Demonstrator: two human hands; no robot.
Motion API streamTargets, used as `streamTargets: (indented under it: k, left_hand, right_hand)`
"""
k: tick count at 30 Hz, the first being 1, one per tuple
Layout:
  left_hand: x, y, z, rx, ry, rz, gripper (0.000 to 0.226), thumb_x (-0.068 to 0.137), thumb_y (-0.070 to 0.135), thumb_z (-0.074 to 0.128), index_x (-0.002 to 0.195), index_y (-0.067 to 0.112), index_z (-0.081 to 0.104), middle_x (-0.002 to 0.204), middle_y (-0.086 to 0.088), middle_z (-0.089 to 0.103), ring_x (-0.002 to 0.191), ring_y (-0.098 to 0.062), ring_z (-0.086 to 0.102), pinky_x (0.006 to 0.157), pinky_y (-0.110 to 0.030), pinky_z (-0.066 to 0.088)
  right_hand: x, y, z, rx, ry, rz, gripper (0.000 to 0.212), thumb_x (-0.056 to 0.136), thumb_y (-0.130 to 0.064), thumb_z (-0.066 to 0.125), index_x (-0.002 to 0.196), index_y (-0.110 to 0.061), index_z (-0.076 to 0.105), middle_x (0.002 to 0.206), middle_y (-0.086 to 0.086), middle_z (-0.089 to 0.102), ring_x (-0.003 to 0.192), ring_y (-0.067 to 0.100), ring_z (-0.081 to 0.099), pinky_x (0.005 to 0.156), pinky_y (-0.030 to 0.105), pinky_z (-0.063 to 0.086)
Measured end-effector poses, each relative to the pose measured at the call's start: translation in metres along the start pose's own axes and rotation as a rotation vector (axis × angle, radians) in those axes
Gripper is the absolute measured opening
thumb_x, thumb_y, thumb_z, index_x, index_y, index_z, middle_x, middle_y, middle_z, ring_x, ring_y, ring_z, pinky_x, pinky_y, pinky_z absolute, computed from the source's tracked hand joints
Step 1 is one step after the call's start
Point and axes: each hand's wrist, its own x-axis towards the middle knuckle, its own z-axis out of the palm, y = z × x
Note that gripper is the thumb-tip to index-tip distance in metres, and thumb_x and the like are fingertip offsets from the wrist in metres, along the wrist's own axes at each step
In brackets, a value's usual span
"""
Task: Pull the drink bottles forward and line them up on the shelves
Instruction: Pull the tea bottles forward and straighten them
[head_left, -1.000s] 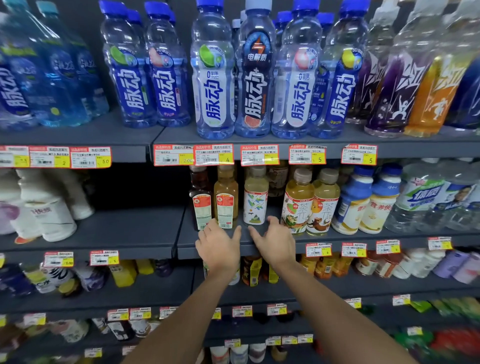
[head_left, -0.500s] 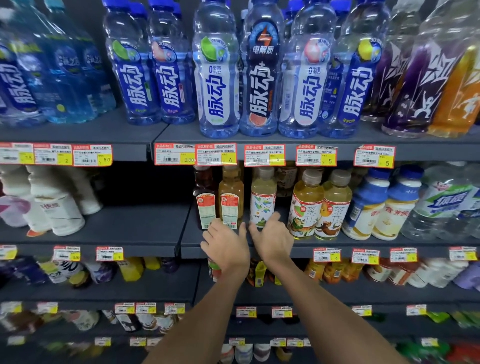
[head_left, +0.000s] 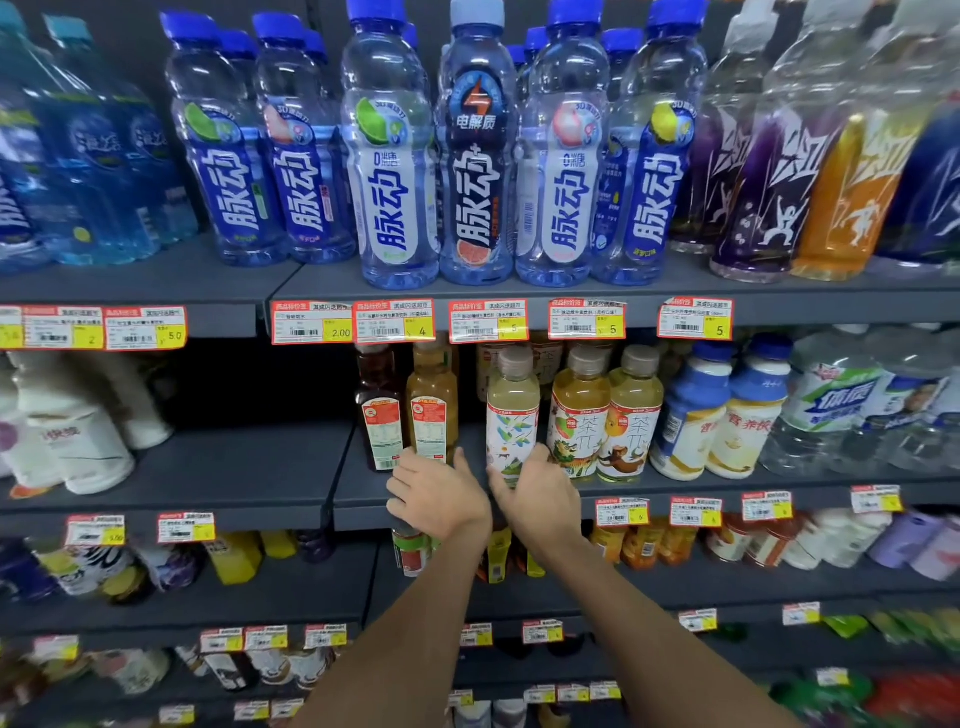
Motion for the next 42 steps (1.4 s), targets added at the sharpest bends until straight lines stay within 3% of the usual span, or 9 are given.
streamTargets:
  k: [5,11,18,22,25,28,30,36,42]
  left_hand:
    - [-0.001,-0.003,-0.002,0.042,-0.044,0.039,0.061,0.082,0.047,0.074,0.118,0.003,0.054,0.106,-0.015,0.063,0.1,-0.034,0.056,0.086,-0.044,0.037]
    - [0.006,-0.023,-0.012,0.037,-0.054,0.255,0.058,0.087,0.043,0.072,0.126,0.003,0.055,0.11,-0.013,0.064,0.103,-0.033,0.056,0.085,-0.042,0.038]
    - [0.032,-0.041,-0.026,0.105,-0.233,0.435,0.045,0.096,0.043,0.058,0.133,0.019,0.046,0.125,0.0,0.058,0.121,-0.022,0.048,0.097,-0.037,0.033]
    - [0.04,-0.046,-0.034,0.15,-0.317,0.561,0.049,0.098,0.036,0.055,0.142,0.021,0.039,0.129,0.001,0.053,0.123,-0.02,0.044,0.1,-0.036,0.036]
    - [0.028,-0.045,-0.039,0.056,-0.319,0.535,0.063,0.092,0.035,0.06,0.146,0.015,0.033,0.132,-0.003,0.05,0.125,-0.023,0.042,0.104,-0.038,0.036]
    - [0.01,-0.033,-0.04,-0.02,-0.249,0.418,0.086,0.082,0.062,0.065,0.144,0.011,0.035,0.131,-0.004,0.05,0.125,-0.025,0.044,0.104,-0.04,0.038]
    - [0.008,-0.026,-0.039,-0.09,-0.214,0.343,0.086,0.078,0.067,0.068,0.138,0.012,0.041,0.129,-0.004,0.052,0.124,-0.024,0.045,0.104,-0.039,0.037]
    - [0.021,-0.038,-0.035,-0.239,-0.287,0.467,0.061,0.083,0.052,0.071,0.129,0.016,0.053,0.12,0.002,0.06,0.118,-0.019,0.05,0.103,-0.04,0.04]
    - [0.037,-0.059,-0.04,-0.275,-0.41,0.541,0.058,0.087,0.023,0.071,0.139,0.021,0.043,0.122,0.002,0.06,0.117,-0.021,0.054,0.102,-0.046,0.045]
  right_hand:
    - [-0.001,0.001,0.0,0.022,-0.005,-0.006,0.05,0.095,-0.058,0.053,0.112,-0.012,0.041,0.096,0.007,0.064,0.089,0.028,0.067,0.063,0.032,0.044]
    - [0.005,0.007,0.001,0.024,-0.022,-0.035,0.054,0.094,-0.059,0.054,0.115,-0.011,0.041,0.098,0.01,0.066,0.088,0.03,0.068,0.061,0.03,0.043]
    - [0.015,0.013,0.0,0.063,-0.083,-0.051,0.055,0.094,-0.059,0.055,0.118,-0.012,0.041,0.102,0.012,0.066,0.092,0.03,0.067,0.066,0.033,0.05]
    - [0.014,0.015,0.002,0.042,-0.074,-0.05,0.054,0.094,-0.061,0.053,0.117,-0.013,0.042,0.097,0.007,0.066,0.085,0.025,0.065,0.06,0.028,0.046]
    - [0.014,0.015,0.003,0.05,-0.07,-0.044,0.056,0.094,-0.061,0.053,0.118,-0.012,0.042,0.094,0.006,0.064,0.084,0.025,0.065,0.059,0.028,0.045]
    - [0.013,0.016,0.003,0.059,-0.052,-0.05,0.057,0.094,-0.061,0.054,0.12,-0.01,0.043,0.09,0.004,0.06,0.084,0.026,0.066,0.058,0.029,0.044]
    - [0.013,0.016,0.003,0.06,-0.053,-0.052,0.058,0.094,-0.061,0.054,0.119,-0.011,0.043,0.091,0.005,0.062,0.083,0.026,0.066,0.058,0.029,0.045]
    - [0.014,0.021,-0.003,0.202,-0.107,-0.076,0.053,0.09,-0.059,0.063,0.115,-0.017,0.045,0.096,0.0,0.064,0.085,0.02,0.065,0.059,0.026,0.048]
    - [0.009,0.026,-0.009,0.24,-0.159,-0.125,0.052,0.085,-0.063,0.064,0.113,-0.024,0.045,0.103,-0.004,0.065,0.076,0.001,0.051,0.059,0.014,0.04]
